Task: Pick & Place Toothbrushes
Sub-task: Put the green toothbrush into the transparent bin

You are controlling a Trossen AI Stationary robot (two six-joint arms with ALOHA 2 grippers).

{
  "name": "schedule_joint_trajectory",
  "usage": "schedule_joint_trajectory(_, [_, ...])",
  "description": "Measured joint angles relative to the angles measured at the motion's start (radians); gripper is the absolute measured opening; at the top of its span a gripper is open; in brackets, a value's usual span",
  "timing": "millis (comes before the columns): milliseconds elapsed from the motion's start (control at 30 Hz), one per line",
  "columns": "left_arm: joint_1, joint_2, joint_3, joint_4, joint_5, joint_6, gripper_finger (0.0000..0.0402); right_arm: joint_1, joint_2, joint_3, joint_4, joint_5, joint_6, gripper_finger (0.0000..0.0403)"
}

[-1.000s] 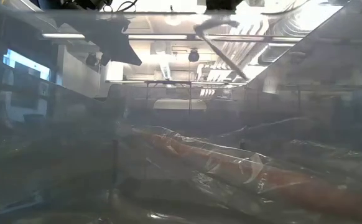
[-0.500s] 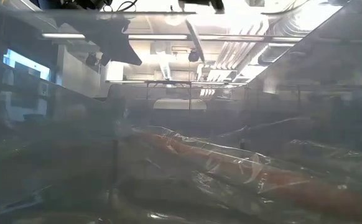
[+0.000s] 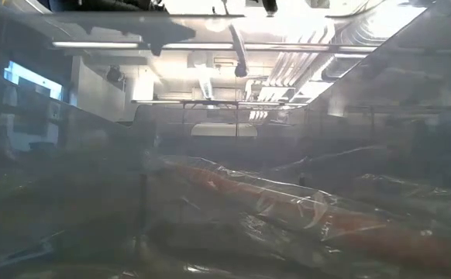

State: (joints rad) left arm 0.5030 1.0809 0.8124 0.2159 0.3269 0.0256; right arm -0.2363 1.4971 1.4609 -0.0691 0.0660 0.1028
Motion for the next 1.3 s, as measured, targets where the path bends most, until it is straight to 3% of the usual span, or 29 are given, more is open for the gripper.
schedule_joint_trajectory(100, [0.000, 0.039, 0.000, 0.063, 0.011, -0.026, 0.0015, 0.000, 0.000, 0.000, 0.033, -0.026, 0.001, 0.0005])
schedule_joint_trajectory(333, [-0.009, 0.171, 0.000, 0.220, 0.164, -0.110, 0.0015, 0.000, 0.000, 0.000, 0.069, -0.046, 0.000, 0.0005])
schedule_joint_trajectory(567, [-0.014, 0.225, 0.000, 0.317, 0.188, -0.136, 0.0017, 0.000, 0.000, 0.000, 0.066, -0.044, 0.001, 0.0005])
schedule_joint_trajectory(1000, [-0.041, 0.227, 0.000, 0.367, 0.087, -0.136, 0.0143, 0.001, 0.000, 0.000, 0.060, -0.068, 0.016, 0.0005])
schedule_joint_trajectory(1300, [-0.075, 0.227, 0.000, 0.367, 0.079, -0.127, 0.0155, 0.005, 0.036, 0.000, 0.099, -0.073, 0.035, 0.0005])
